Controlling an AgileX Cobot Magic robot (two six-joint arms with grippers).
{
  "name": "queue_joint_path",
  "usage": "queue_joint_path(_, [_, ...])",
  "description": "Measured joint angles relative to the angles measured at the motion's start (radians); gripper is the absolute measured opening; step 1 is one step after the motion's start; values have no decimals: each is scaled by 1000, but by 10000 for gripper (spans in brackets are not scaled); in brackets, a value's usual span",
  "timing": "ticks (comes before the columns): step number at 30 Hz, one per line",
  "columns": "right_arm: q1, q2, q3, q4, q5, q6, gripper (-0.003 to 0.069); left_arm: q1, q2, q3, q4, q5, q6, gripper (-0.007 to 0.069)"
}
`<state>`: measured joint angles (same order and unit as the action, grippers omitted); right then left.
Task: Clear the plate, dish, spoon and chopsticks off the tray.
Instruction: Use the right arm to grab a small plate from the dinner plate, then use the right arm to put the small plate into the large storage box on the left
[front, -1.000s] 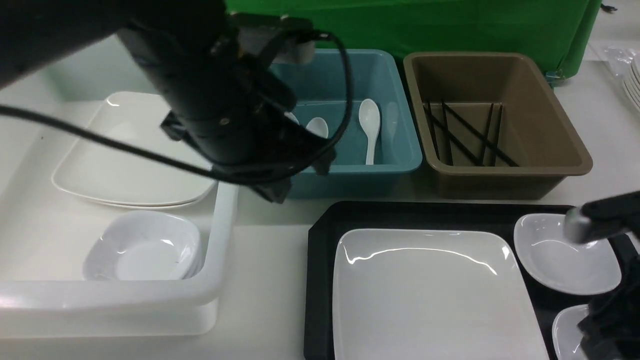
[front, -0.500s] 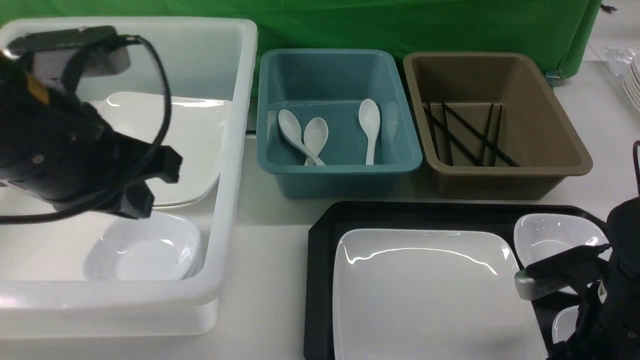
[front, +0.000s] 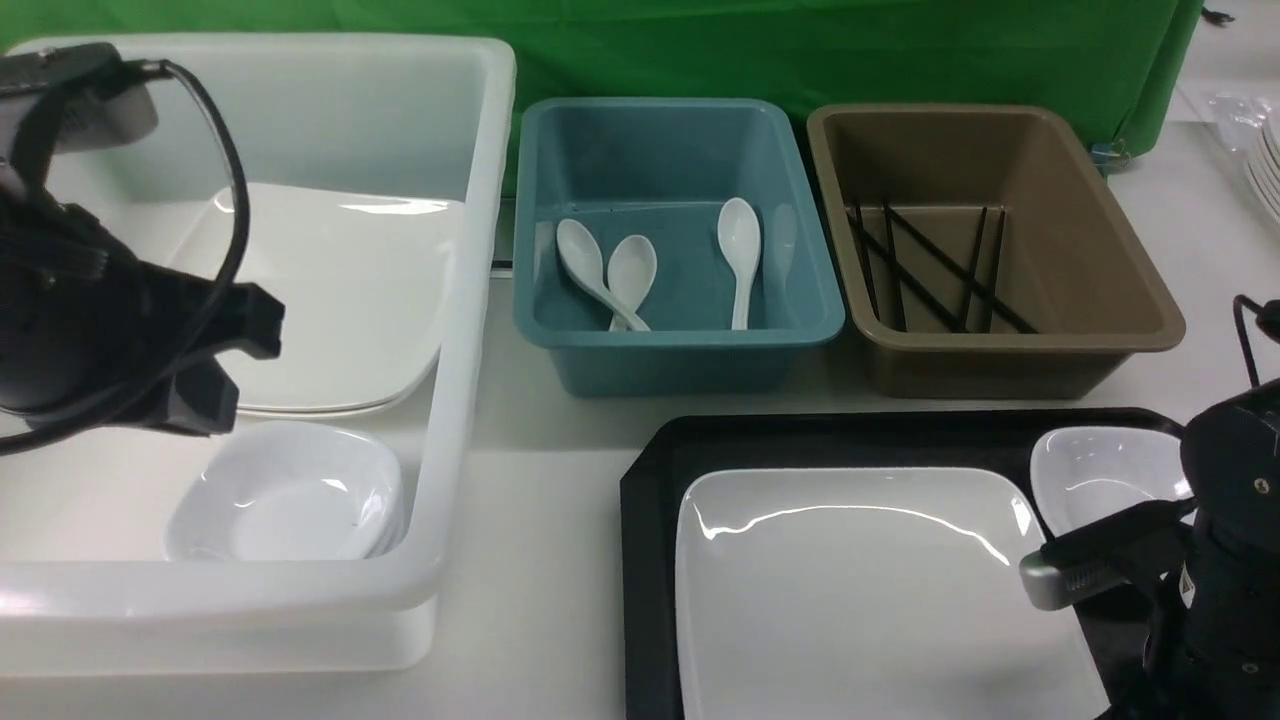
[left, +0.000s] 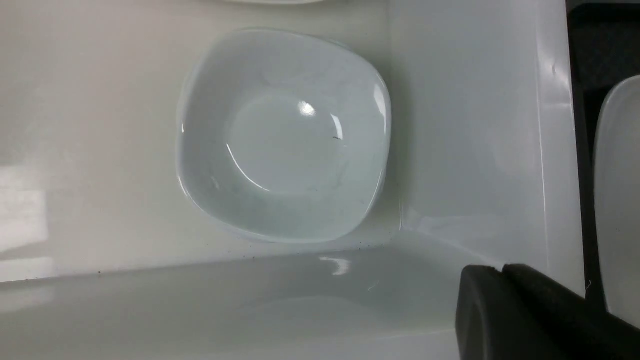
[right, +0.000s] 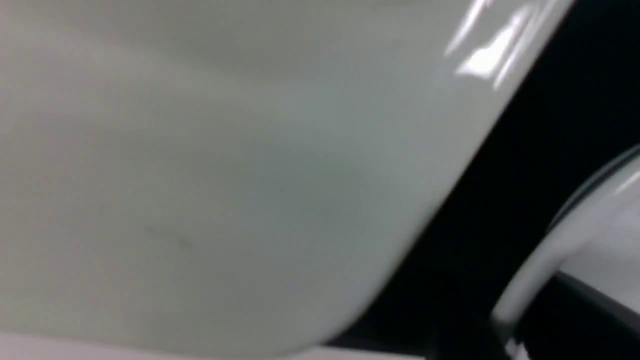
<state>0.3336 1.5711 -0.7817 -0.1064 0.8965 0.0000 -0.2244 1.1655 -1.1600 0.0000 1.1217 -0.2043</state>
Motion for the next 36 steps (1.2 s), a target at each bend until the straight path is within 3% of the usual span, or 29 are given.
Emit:
queue_joint_path(4, [11,-97,-48,12,47,0,136,0,0,0,0,0,0,9])
queue_joint_path(5, [15,-149,-82,29,57,-7,79,0,0,0,0,0,-1,9])
queue_joint_path(14, [84,-215,-488,132,138,-45,67,17,0,0,96,20,-51,9])
queue_joint_path(19, [253,-70,-818,188,89,-135,67,153,-15,0,57,43,-61,9])
queue_joint_path(21, [353,31,-966,207,55,-175,67,268,-22,2,0,21,-53,11])
queue_joint_path(23, [387,76,-1036,218,37,-189,67,314,-24,8,-25,1,-47,11])
queue_joint_path(28, [557,341,-1321,245,-12,-260,67,541,-48,49,-119,-19,13,11])
queue_joint_path(36, [650,581,-1464,254,-62,-309,67,637,-110,76,-172,-26,73,11])
